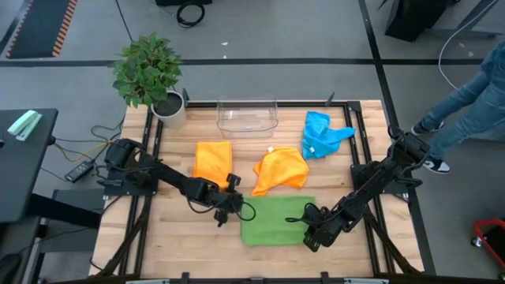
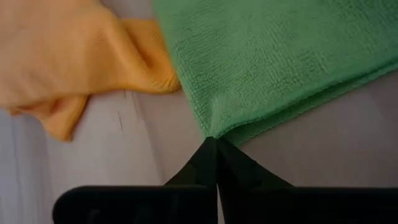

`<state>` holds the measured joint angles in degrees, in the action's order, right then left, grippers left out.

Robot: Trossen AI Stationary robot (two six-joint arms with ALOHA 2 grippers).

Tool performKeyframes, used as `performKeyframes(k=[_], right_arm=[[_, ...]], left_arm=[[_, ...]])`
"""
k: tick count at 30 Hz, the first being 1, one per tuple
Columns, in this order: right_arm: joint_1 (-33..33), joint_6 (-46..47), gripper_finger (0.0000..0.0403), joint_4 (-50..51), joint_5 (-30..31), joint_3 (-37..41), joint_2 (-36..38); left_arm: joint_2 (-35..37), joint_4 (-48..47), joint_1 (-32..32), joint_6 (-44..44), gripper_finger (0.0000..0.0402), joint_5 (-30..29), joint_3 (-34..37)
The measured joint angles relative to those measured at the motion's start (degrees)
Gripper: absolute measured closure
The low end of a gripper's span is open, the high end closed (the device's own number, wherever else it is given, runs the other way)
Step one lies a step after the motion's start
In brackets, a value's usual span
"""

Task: Fold microfiber towels
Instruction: Fold the green microfiber cloth

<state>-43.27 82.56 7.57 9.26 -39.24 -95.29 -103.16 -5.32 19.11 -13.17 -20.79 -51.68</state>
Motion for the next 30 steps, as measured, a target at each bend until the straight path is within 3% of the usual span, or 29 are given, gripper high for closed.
performKeyframes(k=[12,19,24,27,30], right_arm=[[0.0,0.0,0.0403,0.0,-0.1,0.0,0.0],[0.0,-0.7,0.0403,0.0,-0.1,0.0,0.0],[0.0,-0.7,0.0403,0.0,-0.1,0.0,0.4],[0.5,-2.5,0.0403,0.7,0.2,0.1,2.4],[1.6,-3.7,0.0403,2.3,0.8,0.3,6.2]], left_arm=[[0.0,-2.5,-0.1,7.6,0.0388,-0.6,0.0],[0.1,-2.5,-0.1,11.5,0.0286,-0.6,0.0],[2.8,-10.4,1.2,9.7,0.0213,-0.6,-3.7],[6.2,-10.3,1.8,10.6,0.0190,-0.6,-6.8],[8.1,-3.2,2.4,14.5,0.0184,1.2,-8.4]])
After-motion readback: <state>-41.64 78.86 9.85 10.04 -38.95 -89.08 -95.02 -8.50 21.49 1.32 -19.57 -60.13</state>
